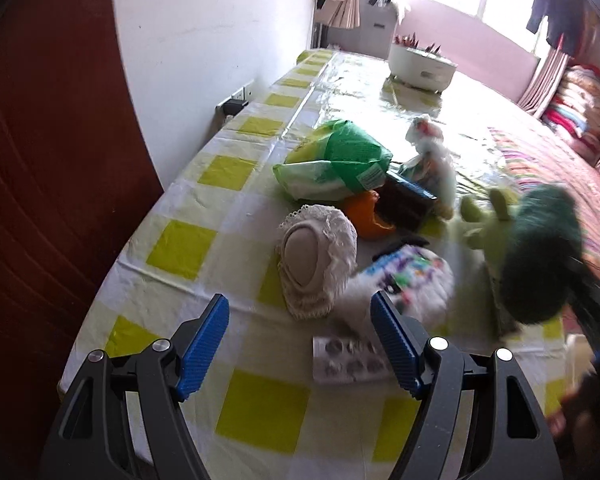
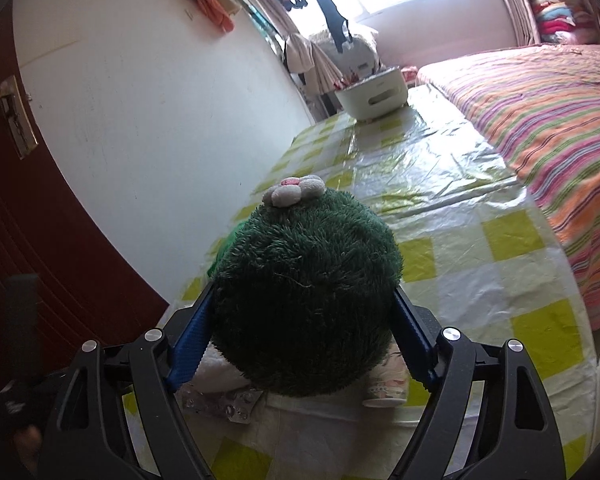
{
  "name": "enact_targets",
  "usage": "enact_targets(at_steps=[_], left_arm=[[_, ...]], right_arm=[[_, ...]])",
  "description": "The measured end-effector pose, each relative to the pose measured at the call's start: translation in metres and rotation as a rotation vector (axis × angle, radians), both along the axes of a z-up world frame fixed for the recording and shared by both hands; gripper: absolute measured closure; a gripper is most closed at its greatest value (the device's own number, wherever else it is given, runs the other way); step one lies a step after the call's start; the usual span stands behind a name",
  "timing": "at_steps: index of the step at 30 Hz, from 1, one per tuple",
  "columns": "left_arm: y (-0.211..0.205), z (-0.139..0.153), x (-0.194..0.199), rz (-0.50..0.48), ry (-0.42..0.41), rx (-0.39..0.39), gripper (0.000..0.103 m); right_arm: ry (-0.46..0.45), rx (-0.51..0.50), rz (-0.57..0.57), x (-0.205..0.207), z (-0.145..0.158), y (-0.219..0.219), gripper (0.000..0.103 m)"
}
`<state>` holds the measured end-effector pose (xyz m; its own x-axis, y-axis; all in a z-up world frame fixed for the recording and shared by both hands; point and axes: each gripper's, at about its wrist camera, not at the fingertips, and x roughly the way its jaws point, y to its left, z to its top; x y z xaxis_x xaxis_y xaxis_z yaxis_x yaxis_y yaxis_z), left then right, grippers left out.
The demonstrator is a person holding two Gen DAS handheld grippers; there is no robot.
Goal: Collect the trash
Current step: 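Grasp the green fuzzy plush with the right tool while the left tool grasps the lace hat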
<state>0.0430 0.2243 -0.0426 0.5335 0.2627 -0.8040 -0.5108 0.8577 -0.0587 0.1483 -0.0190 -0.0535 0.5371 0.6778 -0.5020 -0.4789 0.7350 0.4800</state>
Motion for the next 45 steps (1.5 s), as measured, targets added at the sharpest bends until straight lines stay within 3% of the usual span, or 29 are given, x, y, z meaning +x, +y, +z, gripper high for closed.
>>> enact_targets(at_steps=[8, 10, 12, 13, 27, 37, 41, 45], left_arm=[[0.005, -0.017, 0.03, 0.024, 0.034, -0.022, 0.034], [0.009, -0.019, 0.033, 0.034, 0.031, -0.034, 0.043], [0.013, -0.024, 0.037, 0.036, 0.047, -0.059, 0.062], [0.016, -0.028, 0.039, 0.032, 0.054, -0.091, 0.064], [0.011, -0.025, 0.031, 0.027, 0.011, -0.095, 0.075], [-0.002, -0.006, 0.02, 0.0, -0.042, -0.079, 0.082], [-0.011, 0.004, 0.017, -0.028, -0.067, -0.069, 0.095], [-0.018, 0.011, 0.017, -0.055, -0.083, -0.053, 0.096]], right_arm=[[-0.025, 0.032, -0.035, -0.003, 0.011, -0.023, 0.024], [-0.027, 0.044, -0.042, -0.003, 0.012, -0.028, 0.024], [-0.028, 0.05, -0.045, -0.003, 0.013, -0.032, 0.024], [-0.03, 0.054, -0.049, -0.003, 0.013, -0.033, 0.024], [-0.081, 0.078, -0.08, -0.015, 0.026, -0.057, 0.024], [-0.088, 0.08, -0.1, -0.017, 0.027, -0.067, 0.024], [-0.075, 0.136, -0.089, -0.017, 0.029, -0.079, 0.024], [-0.044, 0.195, -0.103, -0.012, 0.027, -0.095, 0.024]])
